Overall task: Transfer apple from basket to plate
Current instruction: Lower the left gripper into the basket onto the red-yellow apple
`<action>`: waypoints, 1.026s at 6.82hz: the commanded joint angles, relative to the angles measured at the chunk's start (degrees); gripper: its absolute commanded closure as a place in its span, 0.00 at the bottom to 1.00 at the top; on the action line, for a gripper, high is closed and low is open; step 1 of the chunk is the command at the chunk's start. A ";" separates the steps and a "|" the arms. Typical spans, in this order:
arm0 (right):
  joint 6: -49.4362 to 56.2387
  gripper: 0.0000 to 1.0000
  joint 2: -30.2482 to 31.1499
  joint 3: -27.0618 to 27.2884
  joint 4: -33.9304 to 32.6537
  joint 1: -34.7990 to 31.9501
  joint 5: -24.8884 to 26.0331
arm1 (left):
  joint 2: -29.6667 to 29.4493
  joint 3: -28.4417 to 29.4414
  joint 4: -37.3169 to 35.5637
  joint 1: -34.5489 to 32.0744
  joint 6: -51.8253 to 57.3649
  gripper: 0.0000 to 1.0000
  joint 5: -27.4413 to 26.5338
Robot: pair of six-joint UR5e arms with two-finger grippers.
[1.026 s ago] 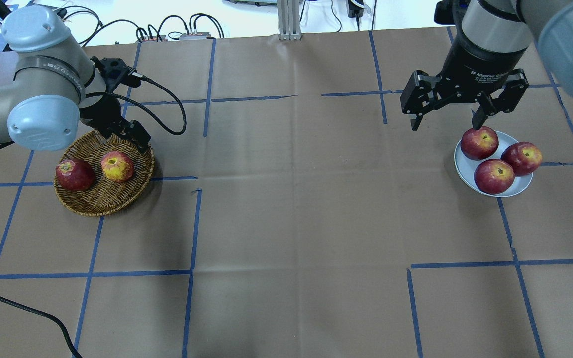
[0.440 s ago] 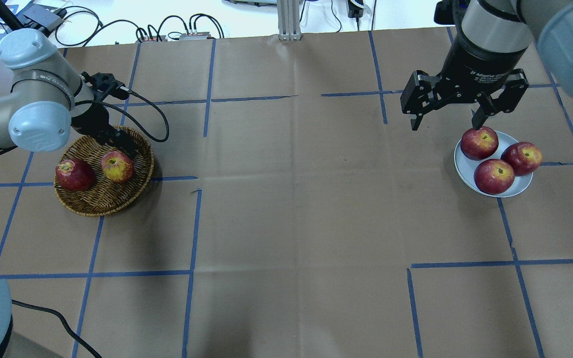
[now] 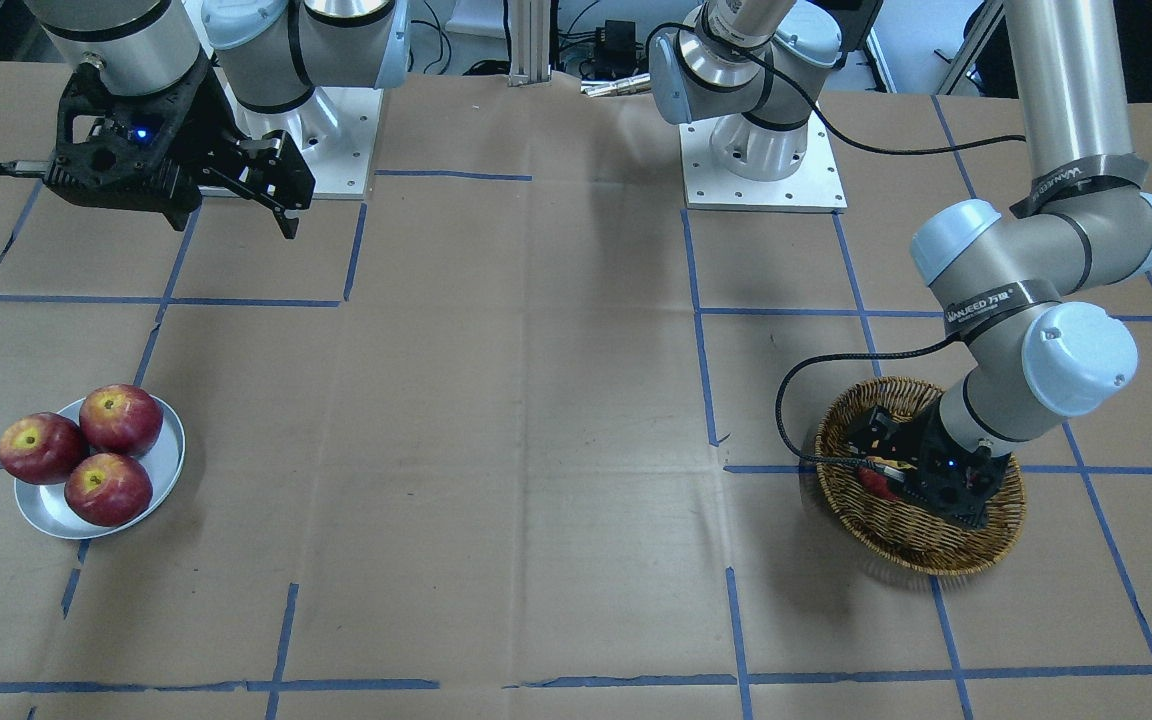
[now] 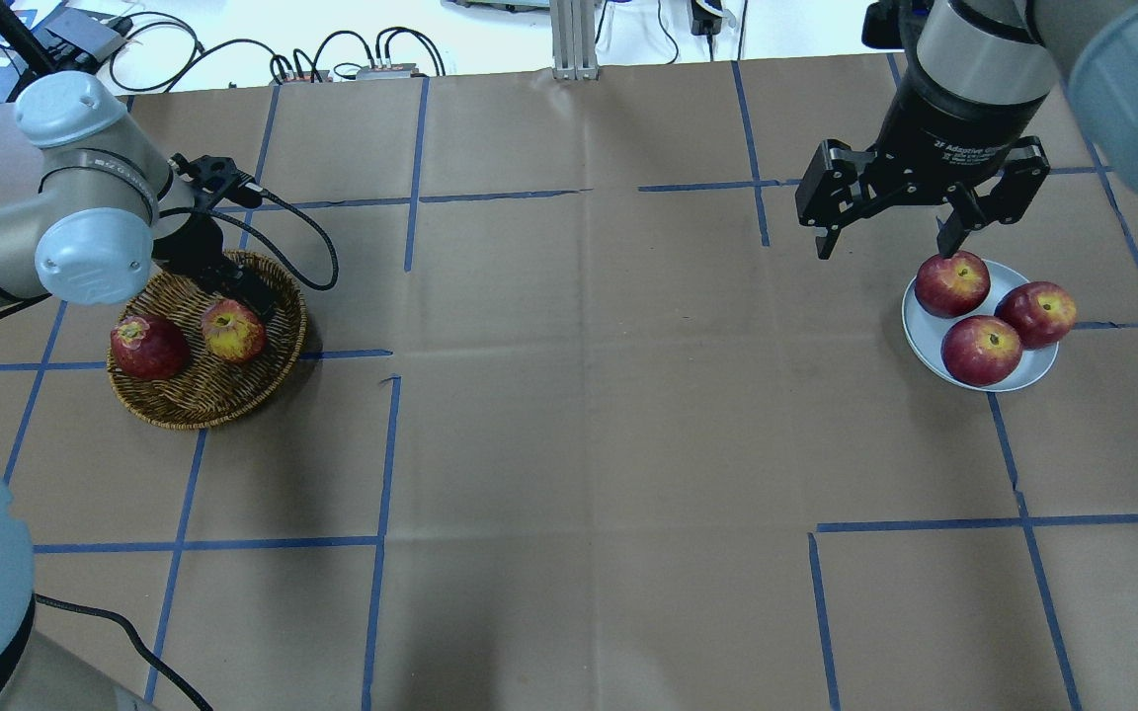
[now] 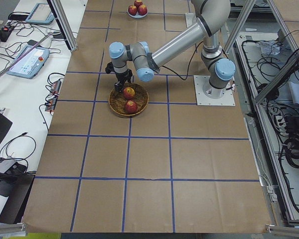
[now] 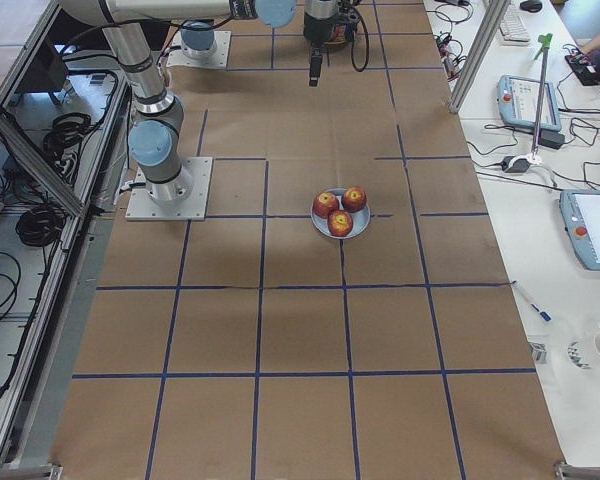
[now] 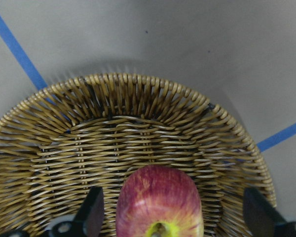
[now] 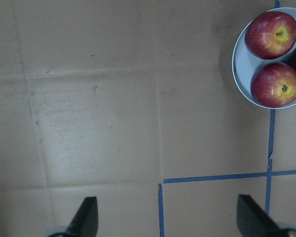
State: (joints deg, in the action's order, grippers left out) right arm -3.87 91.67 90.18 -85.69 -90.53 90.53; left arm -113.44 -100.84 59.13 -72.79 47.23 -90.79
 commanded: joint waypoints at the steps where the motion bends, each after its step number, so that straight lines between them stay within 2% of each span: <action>1: 0.00 0.00 0.00 0.00 0.00 0.00 0.00 | -2.12 -0.76 0.11 2.46 0.06 0.01 -0.26; 3: 0.00 0.00 0.00 0.00 0.00 0.00 0.00 | -2.57 -1.54 0.38 2.48 -0.20 0.02 0.08; 5: 0.00 0.00 0.00 0.00 0.00 0.00 0.00 | -2.75 -1.99 0.20 2.48 -0.91 0.36 -0.09; 6: 0.00 0.00 0.00 0.00 0.00 0.00 -0.09 | -2.66 -1.99 0.20 2.48 -0.99 0.43 0.00; 7: 0.09 0.00 0.00 0.00 0.00 0.00 0.00 | -1.79 -1.21 0.29 2.05 -1.78 0.45 0.26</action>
State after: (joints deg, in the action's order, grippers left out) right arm -3.85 91.67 90.18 -85.69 -90.53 90.49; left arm -115.91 -102.61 59.34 -70.41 46.10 -90.74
